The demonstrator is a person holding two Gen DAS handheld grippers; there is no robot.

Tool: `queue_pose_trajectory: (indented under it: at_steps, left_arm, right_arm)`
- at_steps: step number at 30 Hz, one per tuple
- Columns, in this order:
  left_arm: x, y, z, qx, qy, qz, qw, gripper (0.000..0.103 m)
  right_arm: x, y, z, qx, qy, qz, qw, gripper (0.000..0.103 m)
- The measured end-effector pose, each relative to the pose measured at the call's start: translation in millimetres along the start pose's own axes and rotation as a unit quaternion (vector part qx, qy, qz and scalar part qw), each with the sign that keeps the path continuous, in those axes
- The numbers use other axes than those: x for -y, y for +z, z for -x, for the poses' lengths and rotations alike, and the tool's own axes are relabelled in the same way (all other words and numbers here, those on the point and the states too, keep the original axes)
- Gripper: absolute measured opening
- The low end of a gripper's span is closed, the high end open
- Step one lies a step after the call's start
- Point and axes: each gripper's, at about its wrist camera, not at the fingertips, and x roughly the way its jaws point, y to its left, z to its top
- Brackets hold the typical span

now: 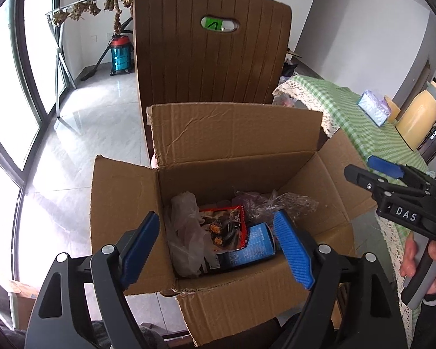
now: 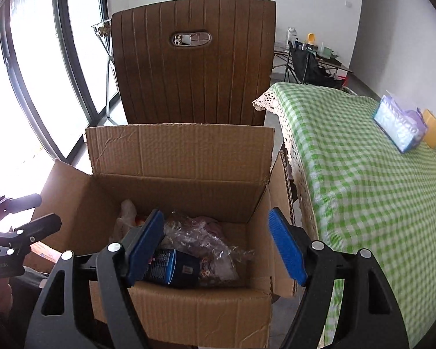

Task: Collect trash
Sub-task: 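Move both open tools back over the table trash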

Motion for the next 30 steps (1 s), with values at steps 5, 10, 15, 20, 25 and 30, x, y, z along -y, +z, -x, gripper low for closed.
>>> queue_pose_trajectory:
  at_steps: [5,10,15,20,25,30]
  left_arm:
    - [2.7,2.1,24.5,0.030,0.013,0.002,0.9995,0.082]
    - [6.2,4.9,56.0,0.072,0.025,0.014,0.9970,0.087]
    - [24.8,3.7,78.2,0.096,0.010,0.002,0.9953,0.090]
    - [60.7,1.2,90.8,0.109,-0.011,-0.024,0.9937,0.094]
    - [113.7,-3.9,91.9,0.107,-0.045,-0.053,0.9918,0.094]
    - [185.3,-17.5,91.9,0.100,-0.094,-0.103,0.9851,0.094]
  right_arm:
    - [4.3,-3.4,17.6,0.008,-0.003,-0.009,1.000,0.072]
    - [10.8,-8.6,49.8,0.035,-0.005,-0.020,0.999,0.072]
    - [24.6,-18.9,85.2,0.056,-0.021,-0.038,0.997,0.072]
    - [52.1,-35.8,134.9,0.095,-0.038,-0.074,0.992,0.072]
    - [95.4,-72.4,197.8,0.137,-0.080,-0.120,0.980,0.077]
    - [138.4,-116.9,253.4,0.158,-0.141,-0.158,0.964,0.077]
